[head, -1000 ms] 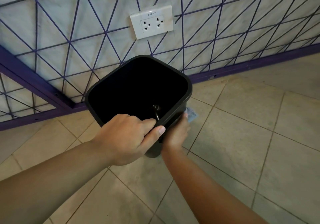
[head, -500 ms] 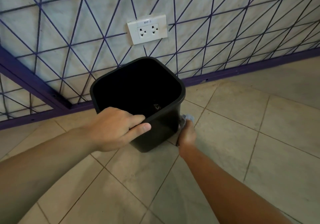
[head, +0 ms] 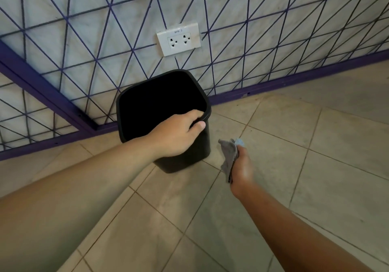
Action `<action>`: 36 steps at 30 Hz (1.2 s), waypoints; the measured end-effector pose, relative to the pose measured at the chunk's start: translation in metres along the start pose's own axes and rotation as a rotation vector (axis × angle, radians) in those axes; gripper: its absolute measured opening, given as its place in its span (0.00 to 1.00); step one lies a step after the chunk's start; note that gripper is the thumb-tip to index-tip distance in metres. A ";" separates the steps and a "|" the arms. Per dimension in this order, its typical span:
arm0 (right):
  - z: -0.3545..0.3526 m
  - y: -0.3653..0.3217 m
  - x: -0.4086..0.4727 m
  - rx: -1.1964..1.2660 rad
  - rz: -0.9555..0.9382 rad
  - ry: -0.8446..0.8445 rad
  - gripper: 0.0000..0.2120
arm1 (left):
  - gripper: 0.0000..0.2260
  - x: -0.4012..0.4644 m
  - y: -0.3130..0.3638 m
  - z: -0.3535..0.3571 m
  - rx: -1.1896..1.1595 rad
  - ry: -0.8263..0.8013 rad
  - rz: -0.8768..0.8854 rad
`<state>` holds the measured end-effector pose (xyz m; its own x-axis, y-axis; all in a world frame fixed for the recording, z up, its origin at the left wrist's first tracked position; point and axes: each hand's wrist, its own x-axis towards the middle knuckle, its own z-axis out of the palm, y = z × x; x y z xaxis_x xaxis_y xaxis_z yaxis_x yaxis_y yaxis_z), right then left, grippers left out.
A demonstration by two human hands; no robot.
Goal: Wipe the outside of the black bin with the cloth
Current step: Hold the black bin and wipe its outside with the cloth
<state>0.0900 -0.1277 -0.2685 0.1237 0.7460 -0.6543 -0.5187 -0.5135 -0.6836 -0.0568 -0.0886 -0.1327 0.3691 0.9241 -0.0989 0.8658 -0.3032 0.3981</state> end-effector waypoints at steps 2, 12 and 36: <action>-0.002 -0.003 -0.004 -0.040 0.004 0.003 0.29 | 0.17 -0.008 0.000 0.002 -0.032 -0.013 -0.015; 0.001 0.006 -0.013 -0.108 -0.064 0.015 0.27 | 0.25 -0.044 -0.013 -0.008 0.150 -0.191 -0.137; 0.090 0.067 -0.008 0.080 0.174 0.063 0.28 | 0.25 -0.037 -0.024 0.010 0.042 -0.037 -0.008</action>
<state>-0.0213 -0.1298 -0.2800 0.0782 0.6198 -0.7809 -0.6019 -0.5950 -0.5326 -0.0884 -0.1181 -0.1475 0.3739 0.9174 -0.1362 0.8819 -0.3062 0.3586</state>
